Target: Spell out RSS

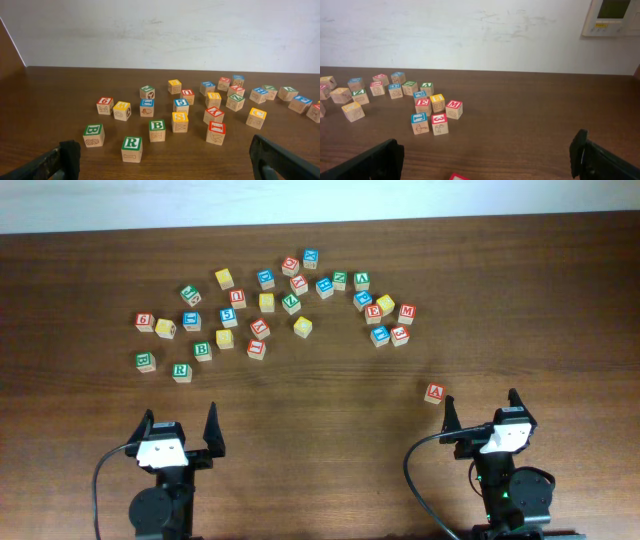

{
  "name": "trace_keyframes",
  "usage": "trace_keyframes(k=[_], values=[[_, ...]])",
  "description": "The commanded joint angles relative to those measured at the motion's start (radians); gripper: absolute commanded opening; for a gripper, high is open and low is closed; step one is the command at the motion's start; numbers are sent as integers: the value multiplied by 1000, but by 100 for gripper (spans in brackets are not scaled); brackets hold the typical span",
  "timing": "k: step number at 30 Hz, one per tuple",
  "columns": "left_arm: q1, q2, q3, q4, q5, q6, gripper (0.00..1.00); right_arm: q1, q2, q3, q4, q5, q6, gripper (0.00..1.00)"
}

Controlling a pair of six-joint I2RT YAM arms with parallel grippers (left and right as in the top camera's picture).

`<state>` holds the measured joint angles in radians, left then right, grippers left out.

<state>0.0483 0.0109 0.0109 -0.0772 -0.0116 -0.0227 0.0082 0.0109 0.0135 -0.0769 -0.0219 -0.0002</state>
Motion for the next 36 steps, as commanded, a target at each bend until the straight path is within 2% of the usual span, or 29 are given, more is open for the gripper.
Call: trace_keyframes(k=[1,3,6,9,13,18,21,24,28,30,33,34,35,36], values=[[7,-5,-2,-5,40,12,100,4,-8,-8,-2,12,5,98],[7,-5,-1,10,178,12,99,4,-8,-8,-2,12,5,98],[7,-5,-1,16,249,-11,99,4,-8,-8,-2,12,5,98],[7,-5,16,32,258,-109,99,4,-8,-8,-2,12,5,98],[7,21,190,20,272,-109,99,4,-8,-8,-2,11,5,99],[7,374,525,-253,478,-91,99,4,-8,-8,-2,12,5,98],[7,553,612,-254,661,-74,99,4,-8,-8,-2,12,5,98],[7,605,616,-260,675,-104,99,4,-8,-8,-2,12,5,99],[7,770,755,-426,671,-114,99,4,-8,-8,-2,12,5,98],[7,852,803,-434,772,-116,99,4,-8,-8,-2,12,5,98],[7,901,803,-481,769,-111,99,4,-8,-8,-2,12,5,98],[7,922,822,-503,693,-115,99,4,-8,-8,-2,12,5,98],[7,976,902,-630,516,-137,99,4,-8,-8,-2,12,5,98],[6,1030,976,-740,426,-137,99,4,-8,-8,-2,12,5,98]])
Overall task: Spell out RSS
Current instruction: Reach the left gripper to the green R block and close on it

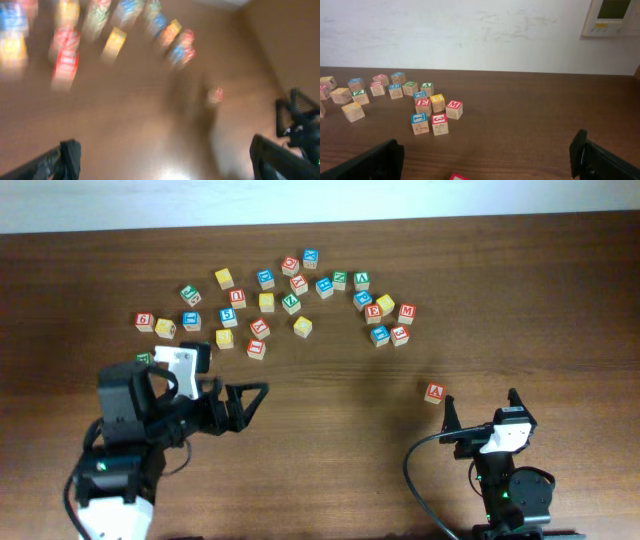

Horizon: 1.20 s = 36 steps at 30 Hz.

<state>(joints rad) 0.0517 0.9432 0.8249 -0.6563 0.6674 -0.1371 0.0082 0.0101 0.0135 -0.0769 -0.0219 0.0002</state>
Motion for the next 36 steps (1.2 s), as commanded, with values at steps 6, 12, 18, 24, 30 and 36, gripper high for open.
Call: trace_keyframes(k=[6,12,18,24,30,36], values=[[3,276,244,-288,-350,-24,99,4,-7,-8,-2,12,5,98],[3,291,244,-299,-342,-34,99,4,-7,-8,-2,12,5,98],[3,291,244,-277,-343,-35,99,4,-7,-8,-2,12,5,98],[35,291,324,-282,-298,-121,99,4,-6,-8,-2,12,5,98],[132,295,437,-353,-642,-280,99,4,-6,-8,-2,12,5,98],[157,308,436,-372,-793,-300,99,4,-6,-8,-2,12,5,98]])
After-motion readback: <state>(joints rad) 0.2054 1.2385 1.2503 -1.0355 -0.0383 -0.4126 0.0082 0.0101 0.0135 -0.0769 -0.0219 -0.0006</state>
